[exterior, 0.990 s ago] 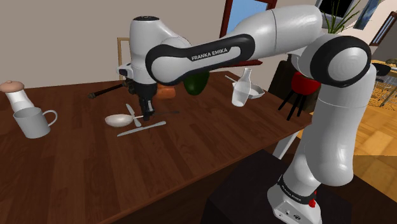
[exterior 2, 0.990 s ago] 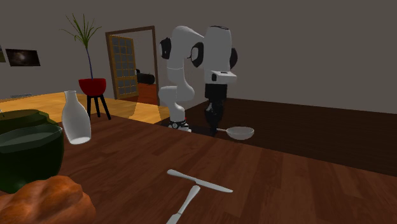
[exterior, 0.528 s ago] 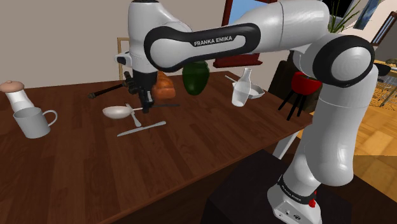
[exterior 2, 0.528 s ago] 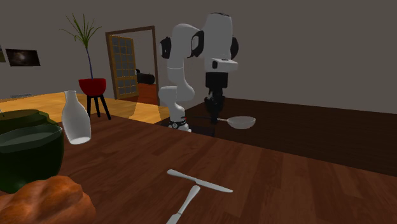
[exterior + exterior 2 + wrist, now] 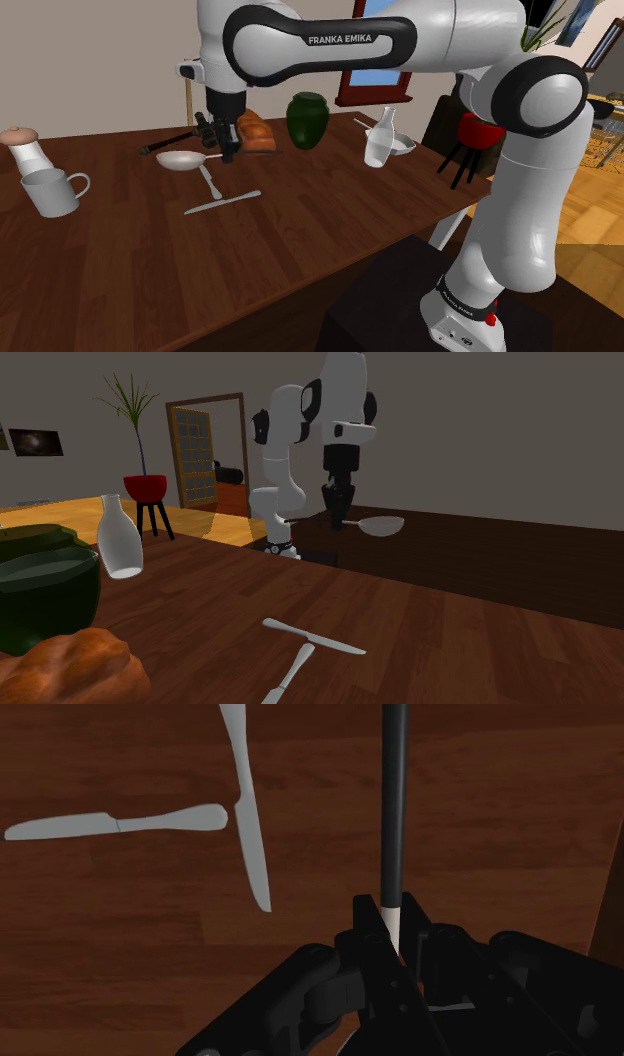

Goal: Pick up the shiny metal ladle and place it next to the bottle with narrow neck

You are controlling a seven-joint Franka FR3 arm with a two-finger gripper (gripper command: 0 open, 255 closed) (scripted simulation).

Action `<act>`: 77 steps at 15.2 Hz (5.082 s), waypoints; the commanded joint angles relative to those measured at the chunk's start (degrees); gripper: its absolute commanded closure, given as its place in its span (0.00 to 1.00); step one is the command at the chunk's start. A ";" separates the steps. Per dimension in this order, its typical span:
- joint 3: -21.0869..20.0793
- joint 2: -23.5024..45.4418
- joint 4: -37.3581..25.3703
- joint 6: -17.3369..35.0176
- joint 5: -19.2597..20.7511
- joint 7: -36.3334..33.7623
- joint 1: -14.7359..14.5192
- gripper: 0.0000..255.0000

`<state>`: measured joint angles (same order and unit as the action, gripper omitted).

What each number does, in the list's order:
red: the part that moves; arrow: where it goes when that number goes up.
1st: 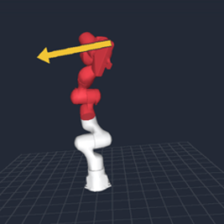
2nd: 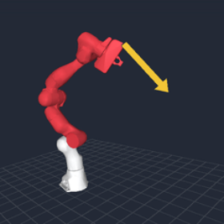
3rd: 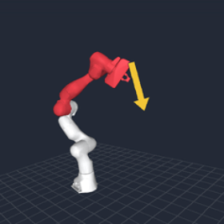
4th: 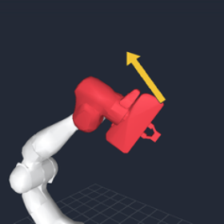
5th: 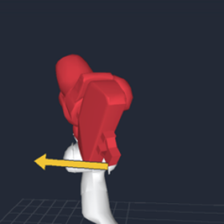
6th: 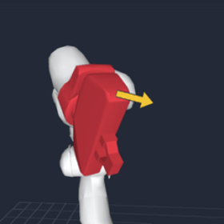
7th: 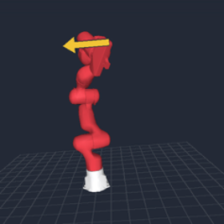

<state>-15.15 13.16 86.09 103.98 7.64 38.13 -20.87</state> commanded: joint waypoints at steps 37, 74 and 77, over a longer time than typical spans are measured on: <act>8.47 -28.32 16.35 -10.41 -7.09 18.60 9.01 1.00; 43.81 -52.54 32.07 -15.17 7.59 62.38 21.20 1.00; 44.11 -53.38 34.95 -13.11 8.05 62.19 21.53 1.00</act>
<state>28.86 -39.82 119.89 90.09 15.48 100.37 0.51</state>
